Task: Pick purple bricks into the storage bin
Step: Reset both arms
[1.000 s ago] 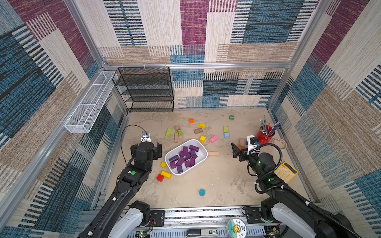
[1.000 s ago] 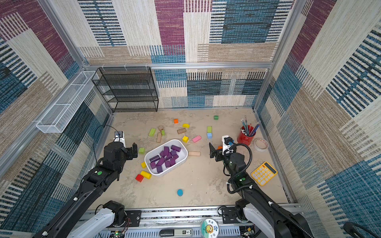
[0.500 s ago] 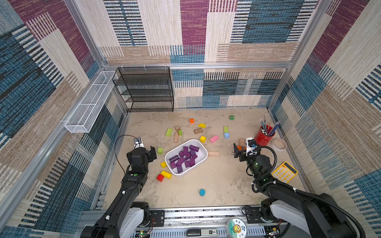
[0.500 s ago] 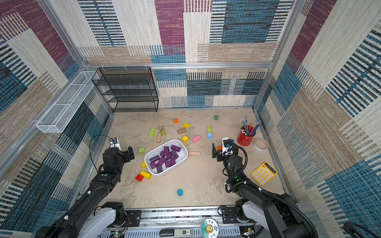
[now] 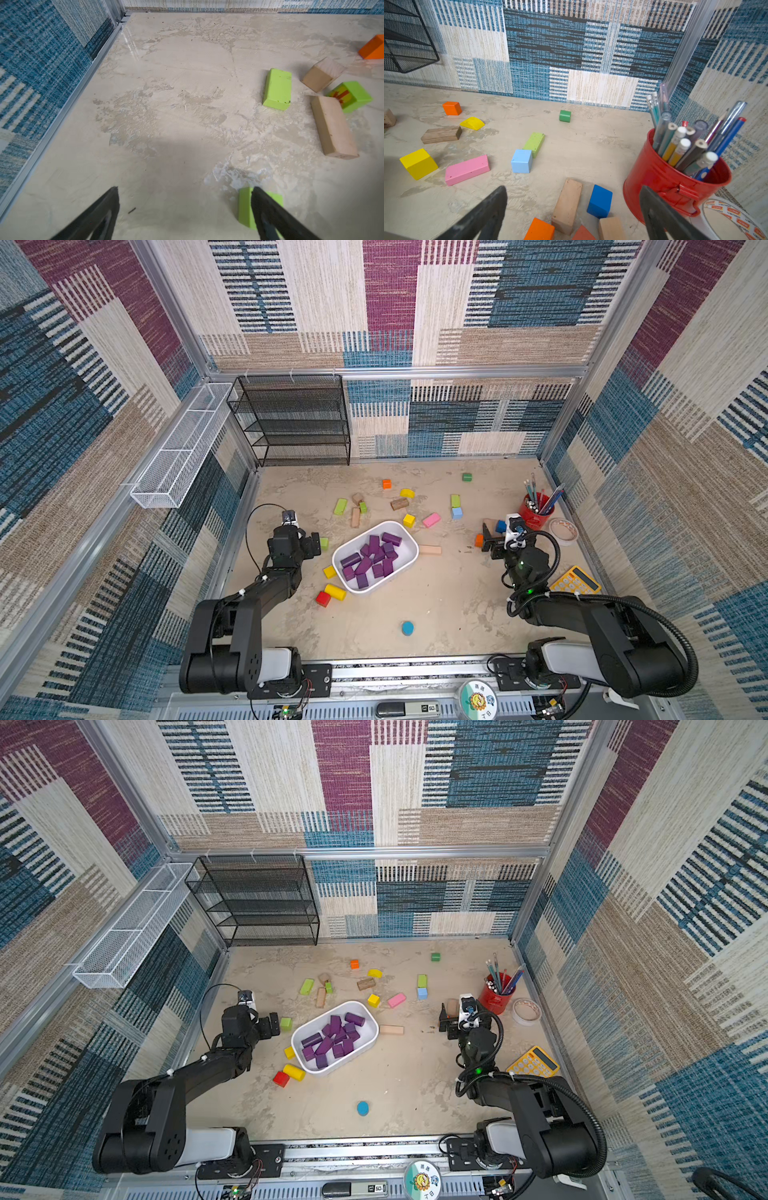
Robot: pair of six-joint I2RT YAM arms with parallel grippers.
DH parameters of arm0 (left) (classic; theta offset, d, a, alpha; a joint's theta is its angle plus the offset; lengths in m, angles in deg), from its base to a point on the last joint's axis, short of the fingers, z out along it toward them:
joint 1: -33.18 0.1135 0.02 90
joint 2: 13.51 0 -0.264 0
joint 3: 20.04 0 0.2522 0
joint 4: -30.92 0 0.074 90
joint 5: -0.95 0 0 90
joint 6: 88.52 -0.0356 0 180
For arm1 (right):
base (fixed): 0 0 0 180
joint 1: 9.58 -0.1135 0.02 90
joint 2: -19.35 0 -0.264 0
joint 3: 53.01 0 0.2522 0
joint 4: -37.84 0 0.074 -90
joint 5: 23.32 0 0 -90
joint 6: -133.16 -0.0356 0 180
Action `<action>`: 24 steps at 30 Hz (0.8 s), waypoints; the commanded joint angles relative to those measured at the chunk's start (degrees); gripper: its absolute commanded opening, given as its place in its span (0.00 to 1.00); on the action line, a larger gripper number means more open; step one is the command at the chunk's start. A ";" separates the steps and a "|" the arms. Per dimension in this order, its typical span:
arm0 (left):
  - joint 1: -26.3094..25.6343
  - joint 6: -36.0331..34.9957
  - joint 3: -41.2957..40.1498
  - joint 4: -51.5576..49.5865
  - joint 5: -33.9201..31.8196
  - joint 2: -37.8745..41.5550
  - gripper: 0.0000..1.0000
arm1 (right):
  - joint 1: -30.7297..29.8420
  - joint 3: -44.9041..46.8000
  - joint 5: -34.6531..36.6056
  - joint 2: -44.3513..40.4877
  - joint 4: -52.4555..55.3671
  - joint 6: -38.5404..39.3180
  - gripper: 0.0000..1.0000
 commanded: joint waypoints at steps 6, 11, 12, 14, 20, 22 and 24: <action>0.25 -1.82 0.01 15.53 3.74 -7.05 1.00 | 6.38 0.05 -5.94 7.19 -12.65 -4.46 0.99; 0.27 -1.67 -2.77 20.01 3.35 -7.26 1.00 | 6.56 0.31 -6.79 11.11 -16.13 -4.16 0.99; 0.19 -2.02 -4.39 24.71 3.10 -8.33 0.99 | 6.56 0.46 -7.19 12.41 -17.62 -3.97 0.99; 0.11 -1.59 -3.67 21.57 2.76 -7.61 0.99 | 6.56 0.84 -6.29 12.37 -18.10 -4.29 0.99; 0.25 -1.63 -3.12 22.32 2.74 -8.71 0.99 | 8.57 -3.30 -7.57 13.27 -11.30 -6.54 1.00; 0.20 -1.54 -3.00 21.92 2.86 -8.71 0.99 | 8.58 -3.38 -7.56 13.31 -11.12 -6.40 0.99; 0.21 -1.54 -2.96 21.91 2.82 -8.65 0.99 | 8.58 -3.16 -7.53 13.10 -11.35 -6.39 0.99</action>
